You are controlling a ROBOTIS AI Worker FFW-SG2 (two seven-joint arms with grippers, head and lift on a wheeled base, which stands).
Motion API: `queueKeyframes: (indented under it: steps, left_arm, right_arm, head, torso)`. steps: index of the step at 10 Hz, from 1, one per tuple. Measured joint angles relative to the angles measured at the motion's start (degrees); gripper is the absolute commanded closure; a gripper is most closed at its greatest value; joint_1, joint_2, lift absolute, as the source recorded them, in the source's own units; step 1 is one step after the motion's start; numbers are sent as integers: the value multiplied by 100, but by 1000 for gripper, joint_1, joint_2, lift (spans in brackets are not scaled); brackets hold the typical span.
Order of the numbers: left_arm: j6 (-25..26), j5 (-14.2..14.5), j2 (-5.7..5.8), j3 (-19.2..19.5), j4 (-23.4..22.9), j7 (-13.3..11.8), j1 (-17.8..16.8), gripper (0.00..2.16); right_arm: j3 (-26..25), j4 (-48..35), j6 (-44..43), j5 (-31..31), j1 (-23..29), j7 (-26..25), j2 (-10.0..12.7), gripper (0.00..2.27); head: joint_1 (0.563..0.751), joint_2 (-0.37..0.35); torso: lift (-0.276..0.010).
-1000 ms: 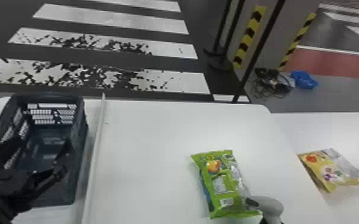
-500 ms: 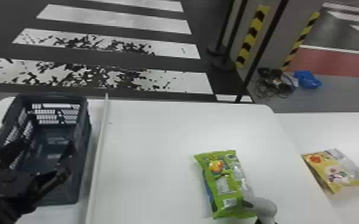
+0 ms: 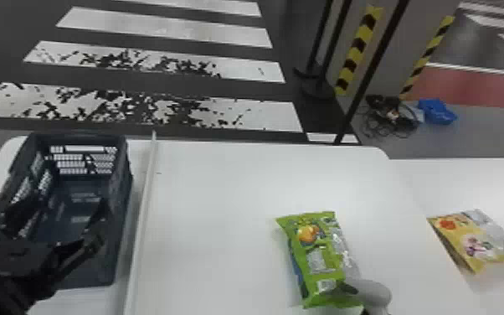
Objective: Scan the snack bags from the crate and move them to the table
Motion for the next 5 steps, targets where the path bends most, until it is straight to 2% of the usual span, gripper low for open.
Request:
queueKeyframes:
  steps: [5]
  left_arm:
    - [0, -14, -13, 0, -12, -11, 28, 9]
  right_arm:
    - [-96, -118, -13, -85, -2, 0, -36, 2132]
  head:
    - [695, -209]
  torso:
    - [-95]
